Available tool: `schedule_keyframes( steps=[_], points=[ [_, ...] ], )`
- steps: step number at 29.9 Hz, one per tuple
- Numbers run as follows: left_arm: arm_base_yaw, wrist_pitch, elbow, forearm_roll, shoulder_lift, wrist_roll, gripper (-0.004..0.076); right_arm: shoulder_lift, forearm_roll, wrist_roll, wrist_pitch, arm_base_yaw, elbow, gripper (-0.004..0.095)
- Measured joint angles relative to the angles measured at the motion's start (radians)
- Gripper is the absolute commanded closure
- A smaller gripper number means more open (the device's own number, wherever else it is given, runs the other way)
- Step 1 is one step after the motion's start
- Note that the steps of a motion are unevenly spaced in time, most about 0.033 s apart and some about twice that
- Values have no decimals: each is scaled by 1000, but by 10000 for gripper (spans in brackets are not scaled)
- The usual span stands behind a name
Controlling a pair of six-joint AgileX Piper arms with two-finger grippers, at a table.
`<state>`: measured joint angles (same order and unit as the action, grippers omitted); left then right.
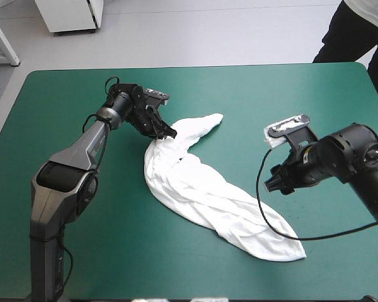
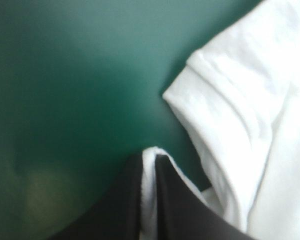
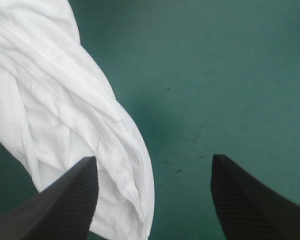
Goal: Fold the cloth
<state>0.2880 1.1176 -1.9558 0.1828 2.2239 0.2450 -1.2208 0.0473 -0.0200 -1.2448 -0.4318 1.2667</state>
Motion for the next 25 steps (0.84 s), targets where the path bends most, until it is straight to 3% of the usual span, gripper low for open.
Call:
schedule_keyframes(
  steps=[15, 25],
  points=[
    [0, 4, -1, 7, 0, 0, 734, 265, -20, -109, 0, 0, -470, 296],
    [0, 5, -1, 8, 0, 0, 734, 215, -59, -156, 171, 0, -618, 297]
  ],
)
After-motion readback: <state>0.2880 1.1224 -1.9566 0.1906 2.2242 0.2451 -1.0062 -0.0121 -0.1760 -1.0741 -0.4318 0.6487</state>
